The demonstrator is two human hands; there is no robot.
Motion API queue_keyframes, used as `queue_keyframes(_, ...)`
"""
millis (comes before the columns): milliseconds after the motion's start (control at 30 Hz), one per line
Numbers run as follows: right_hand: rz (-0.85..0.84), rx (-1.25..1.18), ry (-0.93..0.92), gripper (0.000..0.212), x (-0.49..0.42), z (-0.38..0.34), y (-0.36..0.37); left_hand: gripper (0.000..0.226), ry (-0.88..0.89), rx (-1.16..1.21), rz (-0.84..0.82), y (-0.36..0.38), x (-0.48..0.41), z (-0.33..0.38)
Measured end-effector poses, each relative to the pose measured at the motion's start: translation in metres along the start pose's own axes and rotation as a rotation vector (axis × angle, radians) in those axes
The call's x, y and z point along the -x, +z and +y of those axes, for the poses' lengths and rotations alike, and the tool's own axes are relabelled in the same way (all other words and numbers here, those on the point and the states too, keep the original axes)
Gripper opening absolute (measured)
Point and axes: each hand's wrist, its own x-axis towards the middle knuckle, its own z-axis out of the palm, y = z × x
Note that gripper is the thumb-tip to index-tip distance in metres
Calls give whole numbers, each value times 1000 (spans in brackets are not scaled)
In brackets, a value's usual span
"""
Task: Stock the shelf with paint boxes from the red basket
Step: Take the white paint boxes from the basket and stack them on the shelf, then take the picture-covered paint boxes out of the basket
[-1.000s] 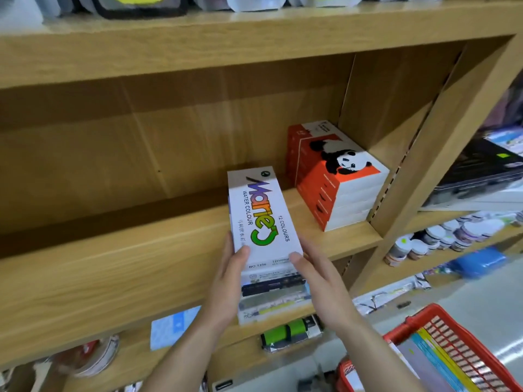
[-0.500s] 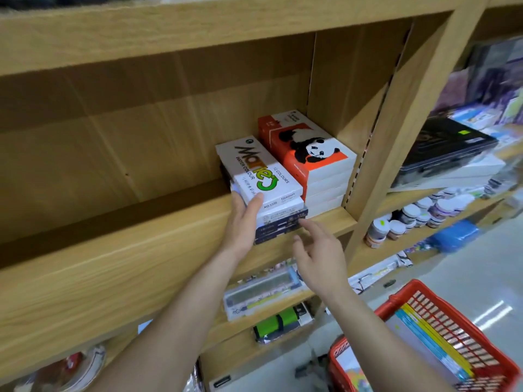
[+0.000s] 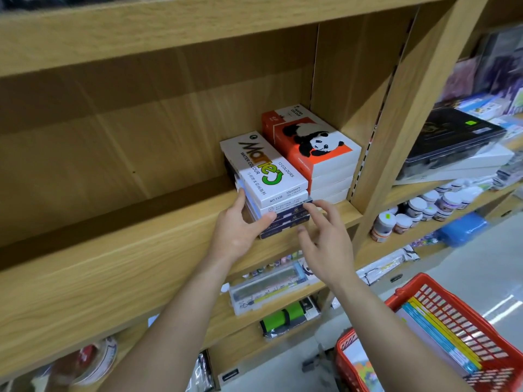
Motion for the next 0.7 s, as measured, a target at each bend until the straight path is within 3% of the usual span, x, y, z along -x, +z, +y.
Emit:
queue_keyframes(133, -35, -42, 11, 50, 7, 12, -17, 84, 86, -53, 183, -4, 31, 9)
queue_keyframes(233, 47, -92, 98, 42, 28, 40, -42, 48, 336, -87, 236, 5, 75, 16)
queue_keyframes(333, 112, -66, 253, 39, 65, 90, -72, 32, 348, -120, -50, 48, 105, 26)
queue_keyframes(467, 172, 49, 520, 41, 134, 177, -109, 38, 239, -254, -408, 139, 115, 17)
queue_keyframes(600, 154, 72, 824, 51, 204, 255, -131, 33, 190, -331, -638, 230, 122, -11)
queue_keyframes(700, 89, 96, 978, 56, 240, 299, -123, 49, 179, -421, -785, 294, 120, -38)
